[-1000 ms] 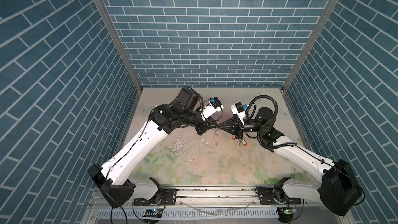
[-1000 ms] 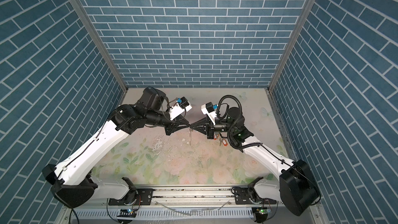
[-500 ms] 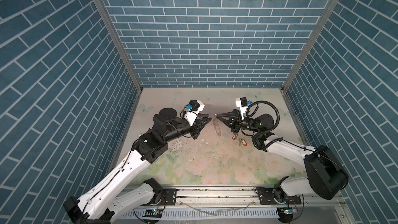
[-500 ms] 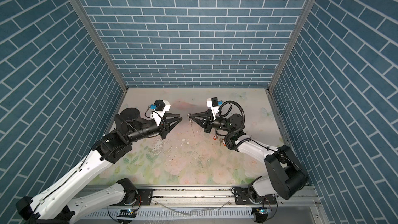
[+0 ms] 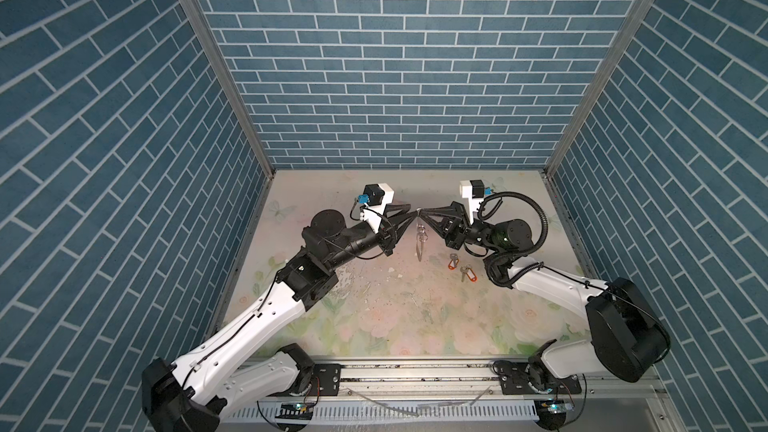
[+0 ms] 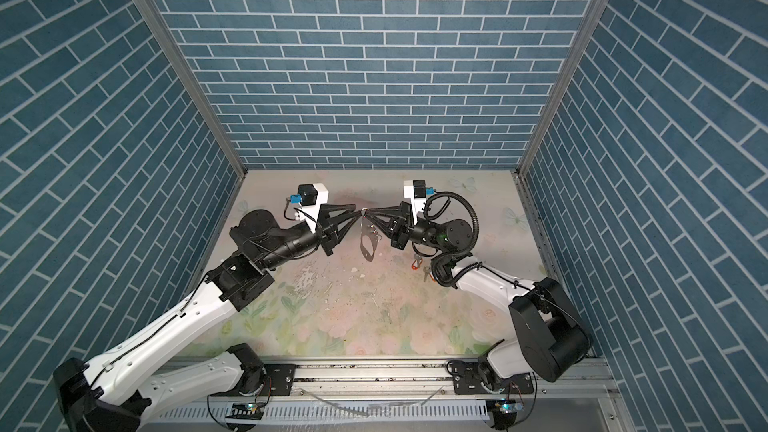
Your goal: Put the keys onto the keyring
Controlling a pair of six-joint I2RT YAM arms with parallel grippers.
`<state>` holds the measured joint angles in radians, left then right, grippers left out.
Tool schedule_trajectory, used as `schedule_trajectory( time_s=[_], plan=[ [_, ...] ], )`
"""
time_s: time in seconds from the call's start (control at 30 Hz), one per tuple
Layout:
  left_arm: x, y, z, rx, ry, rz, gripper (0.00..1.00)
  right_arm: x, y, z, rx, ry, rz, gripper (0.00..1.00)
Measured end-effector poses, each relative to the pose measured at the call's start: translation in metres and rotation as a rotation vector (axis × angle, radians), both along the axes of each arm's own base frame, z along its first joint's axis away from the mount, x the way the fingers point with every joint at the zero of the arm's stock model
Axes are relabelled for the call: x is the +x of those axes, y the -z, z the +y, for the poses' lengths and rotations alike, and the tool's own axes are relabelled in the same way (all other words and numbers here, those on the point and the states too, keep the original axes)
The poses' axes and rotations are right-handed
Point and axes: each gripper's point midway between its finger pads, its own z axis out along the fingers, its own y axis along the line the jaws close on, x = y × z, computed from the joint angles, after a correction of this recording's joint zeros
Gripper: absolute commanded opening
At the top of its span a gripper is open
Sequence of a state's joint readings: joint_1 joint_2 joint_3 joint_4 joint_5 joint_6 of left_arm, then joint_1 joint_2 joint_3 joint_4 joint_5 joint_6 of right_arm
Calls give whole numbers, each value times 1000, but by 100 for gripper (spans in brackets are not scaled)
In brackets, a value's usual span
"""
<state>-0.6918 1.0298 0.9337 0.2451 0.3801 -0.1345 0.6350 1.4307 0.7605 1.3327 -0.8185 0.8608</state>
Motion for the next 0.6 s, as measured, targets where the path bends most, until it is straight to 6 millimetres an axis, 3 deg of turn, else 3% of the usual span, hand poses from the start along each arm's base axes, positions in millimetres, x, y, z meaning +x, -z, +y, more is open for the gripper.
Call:
schedule_trajectory(
  time_s=[0.4, 0.6],
  plan=[
    [1, -3, -12, -35, 52, -10, 14, -4, -8, 2, 11, -21, -2, 0],
    [-1, -7, -12, -52, 67, -27, 0, -5, -10, 3, 15, -33, 11, 0]
  ],
)
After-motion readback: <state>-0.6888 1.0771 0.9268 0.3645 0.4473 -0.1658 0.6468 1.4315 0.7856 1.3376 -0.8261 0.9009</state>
